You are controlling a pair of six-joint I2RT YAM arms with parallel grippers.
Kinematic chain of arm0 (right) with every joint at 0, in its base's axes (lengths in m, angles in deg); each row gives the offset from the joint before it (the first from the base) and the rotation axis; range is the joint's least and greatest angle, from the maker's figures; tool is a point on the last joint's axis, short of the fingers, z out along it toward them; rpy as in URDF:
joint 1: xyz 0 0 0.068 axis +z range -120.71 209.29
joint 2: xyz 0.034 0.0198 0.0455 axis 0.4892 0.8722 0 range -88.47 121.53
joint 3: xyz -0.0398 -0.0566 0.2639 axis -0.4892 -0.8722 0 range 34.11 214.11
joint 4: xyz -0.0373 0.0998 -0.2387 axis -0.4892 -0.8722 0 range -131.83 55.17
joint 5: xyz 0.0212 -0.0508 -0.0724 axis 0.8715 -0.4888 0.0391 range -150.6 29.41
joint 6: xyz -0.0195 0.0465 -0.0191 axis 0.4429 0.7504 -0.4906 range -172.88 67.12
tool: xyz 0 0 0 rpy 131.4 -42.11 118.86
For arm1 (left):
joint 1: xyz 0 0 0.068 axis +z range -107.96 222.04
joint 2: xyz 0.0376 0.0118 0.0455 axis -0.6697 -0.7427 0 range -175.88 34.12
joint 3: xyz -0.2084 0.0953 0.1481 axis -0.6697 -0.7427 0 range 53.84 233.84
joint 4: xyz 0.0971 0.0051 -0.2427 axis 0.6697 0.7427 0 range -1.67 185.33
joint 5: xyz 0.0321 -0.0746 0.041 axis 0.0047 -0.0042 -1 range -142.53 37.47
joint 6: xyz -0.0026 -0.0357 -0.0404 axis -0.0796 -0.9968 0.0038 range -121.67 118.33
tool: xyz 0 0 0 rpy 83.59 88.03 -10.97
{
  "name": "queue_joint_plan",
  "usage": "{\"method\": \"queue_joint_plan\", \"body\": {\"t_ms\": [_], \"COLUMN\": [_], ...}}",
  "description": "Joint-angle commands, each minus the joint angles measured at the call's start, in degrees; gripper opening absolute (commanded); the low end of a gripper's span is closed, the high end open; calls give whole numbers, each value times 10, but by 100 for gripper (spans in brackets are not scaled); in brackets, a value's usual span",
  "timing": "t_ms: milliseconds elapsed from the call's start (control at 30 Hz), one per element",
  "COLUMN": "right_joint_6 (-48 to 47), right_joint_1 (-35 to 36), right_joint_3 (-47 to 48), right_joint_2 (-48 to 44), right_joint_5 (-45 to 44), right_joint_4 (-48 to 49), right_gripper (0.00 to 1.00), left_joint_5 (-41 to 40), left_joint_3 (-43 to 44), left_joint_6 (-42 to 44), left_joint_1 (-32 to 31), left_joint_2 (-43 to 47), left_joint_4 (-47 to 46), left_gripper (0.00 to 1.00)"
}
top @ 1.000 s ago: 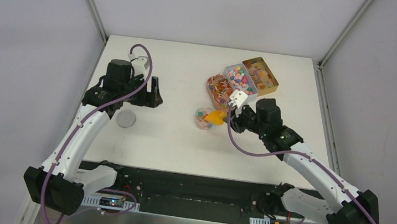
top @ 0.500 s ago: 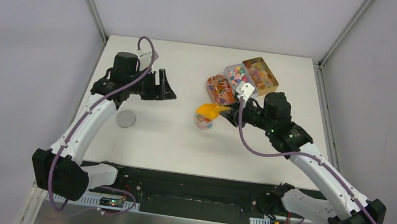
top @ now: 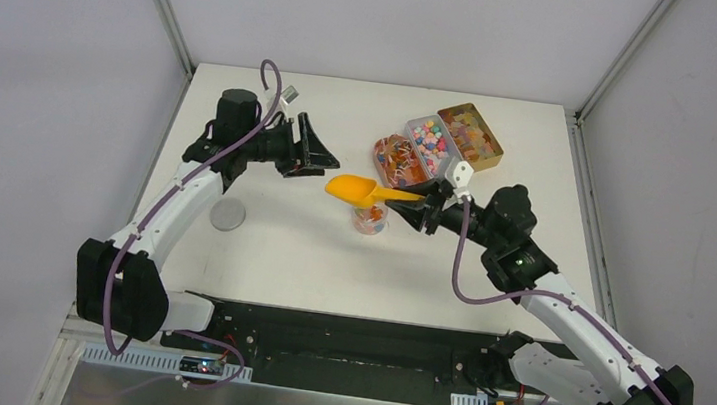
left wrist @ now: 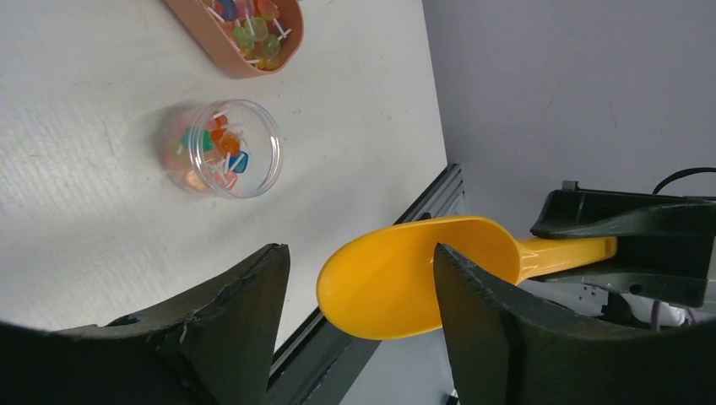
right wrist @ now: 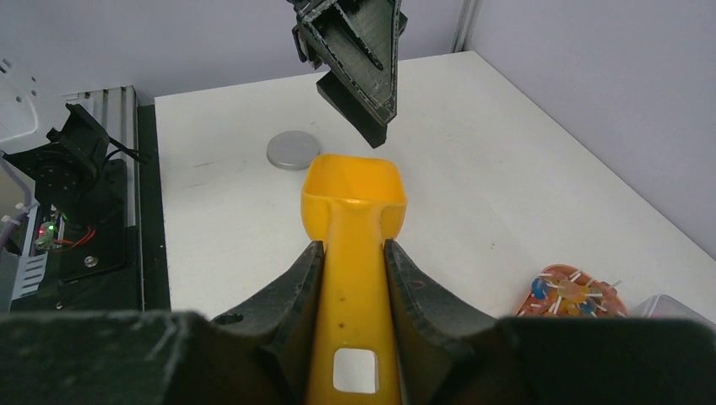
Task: Pack the candies
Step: Adjust the spatula.
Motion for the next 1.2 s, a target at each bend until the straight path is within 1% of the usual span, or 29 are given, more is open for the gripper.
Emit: {"method": "queue_joint_plan", "body": {"t_ms": [0,167,333,433,500,600,667,733,800,833,867,900,933,1100,1167], "right_joint_6": [23,35,42,41,43,40,28,22,19,16,11,10,-2,-48,-64], "right_joint_1": [2,2,2,2,2,2,0,-3,-10,-12,-16,-21,-26,-46,-46], "right_joint_3": [-32,-52,-62,-64,-66,-65,-66,-68,-70,-72,-74,-73,-70,-13,14], "right_joint_2": [-2,9,16,22,26,30,30,25,16,8,2,-4,-8,-16,-11], "right_joint_5": [16,18,19,17,16,8,-10,-30,-32,-31,-28,-26,-20,-12,-9], "right_joint_4": [136,188,216,217,217,197,158,116,77,65,52,29,6,-127,-182], "right_gripper": [0,0,0,0,0,0,5,12,19,25,31,33,39,49,52], "left_joint_5": [28,46,43,62,75,79,75,72,79,86,93,100,104,114,117], "left_joint_3": [-14,-19,-34,-44,-53,-56,-56,-57,-58,-59,-60,-64,-66,-66,-65], "left_joint_6": [-40,-57,-59,-80,-101,-111,-106,-104,-105,-107,-111,-118,-124,-130,-125], "left_joint_1": [-2,-4,-4,-5,-4,-4,-3,-1,1,2,3,4,4,6,6], "left_joint_2": [-9,-26,-28,-35,-35,-27,-18,-12,-12,-14,-15,-16,-16,-17,-19], "left_joint_4": [-60,-77,-80,-109,-137,-151,-150,-148,-149,-152,-158,-166,-171,-172,-173], "left_gripper": [65,65,66,65,62,52,37,18,6,2,0,0,0,0,0]}}
